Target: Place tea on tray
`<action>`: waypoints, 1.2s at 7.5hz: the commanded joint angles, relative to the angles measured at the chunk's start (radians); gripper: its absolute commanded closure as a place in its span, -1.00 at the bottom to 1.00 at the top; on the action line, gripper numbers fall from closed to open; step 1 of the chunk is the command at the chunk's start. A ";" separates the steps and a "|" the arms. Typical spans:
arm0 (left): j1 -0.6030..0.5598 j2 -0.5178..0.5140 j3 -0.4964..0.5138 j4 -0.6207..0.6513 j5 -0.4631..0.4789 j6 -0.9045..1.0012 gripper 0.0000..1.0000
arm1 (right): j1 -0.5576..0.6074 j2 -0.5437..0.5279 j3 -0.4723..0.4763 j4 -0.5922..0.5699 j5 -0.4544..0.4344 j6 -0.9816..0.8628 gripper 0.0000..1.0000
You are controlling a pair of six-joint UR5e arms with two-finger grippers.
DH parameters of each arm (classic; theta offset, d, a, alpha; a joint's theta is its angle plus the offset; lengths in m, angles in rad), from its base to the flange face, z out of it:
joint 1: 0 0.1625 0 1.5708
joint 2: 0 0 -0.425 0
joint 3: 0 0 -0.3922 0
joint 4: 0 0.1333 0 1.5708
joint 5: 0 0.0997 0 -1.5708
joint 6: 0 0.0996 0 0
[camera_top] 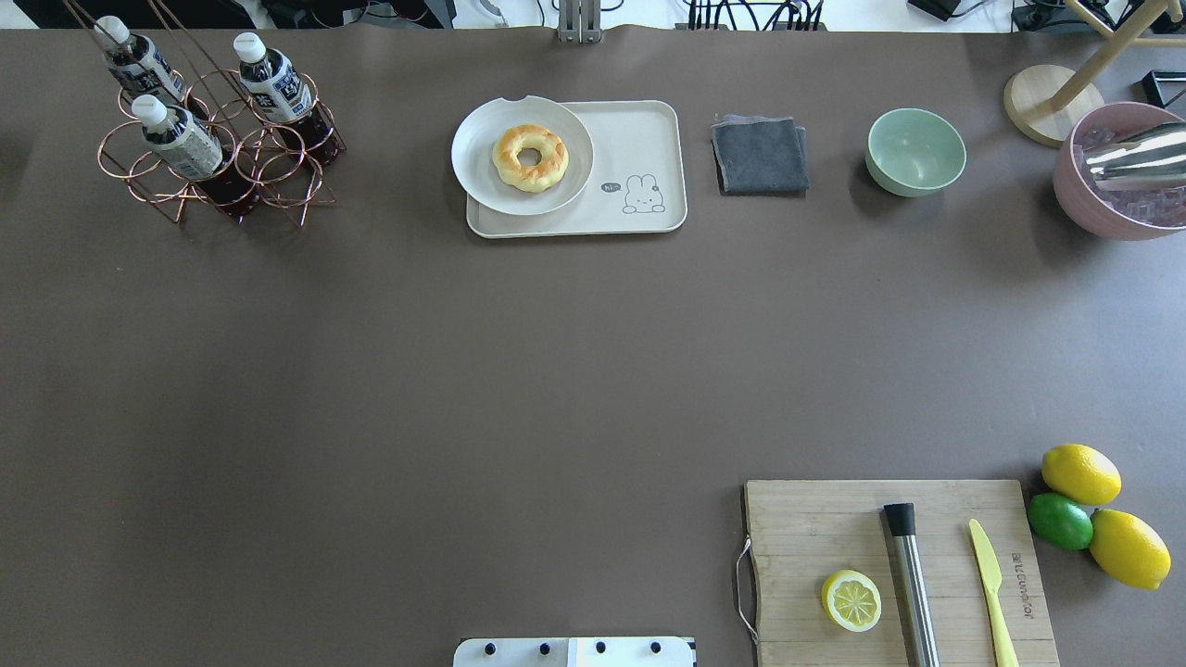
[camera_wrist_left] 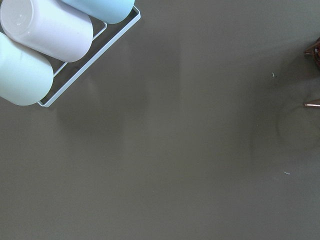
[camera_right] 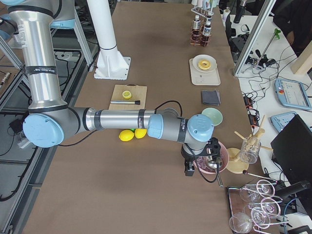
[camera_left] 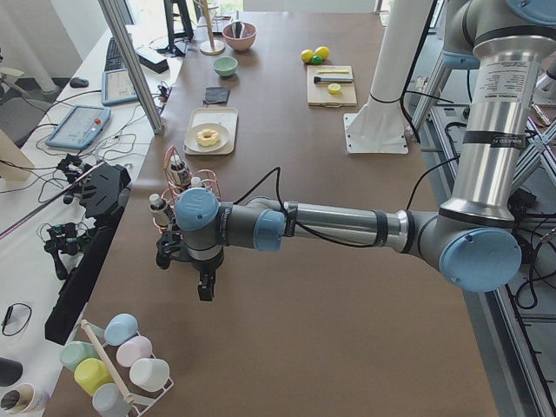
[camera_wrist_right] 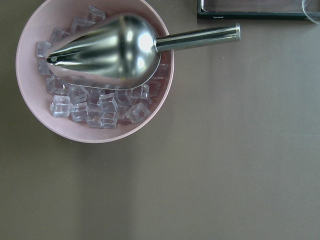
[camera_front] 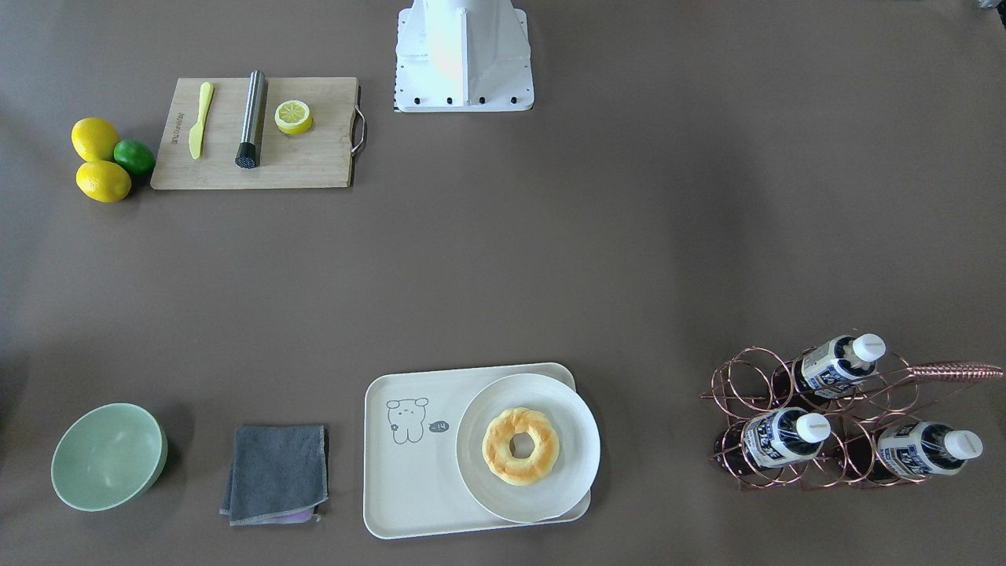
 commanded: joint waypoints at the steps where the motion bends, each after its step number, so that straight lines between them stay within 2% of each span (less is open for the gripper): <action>1: 0.000 0.001 0.000 0.000 0.000 0.000 -0.96 | 0.000 -0.002 0.000 0.000 0.001 0.000 -1.00; 6: 0.000 -0.002 -0.014 -0.003 -0.001 0.000 -0.96 | 0.000 -0.002 0.002 0.000 0.001 0.002 -1.00; 7: 0.000 -0.002 -0.046 0.000 0.000 0.000 -0.96 | 0.000 -0.002 0.003 0.000 0.001 0.002 -1.00; 9: 0.027 0.009 -0.177 0.005 0.000 -0.029 -0.96 | 0.000 -0.003 0.003 0.000 0.011 0.002 -1.00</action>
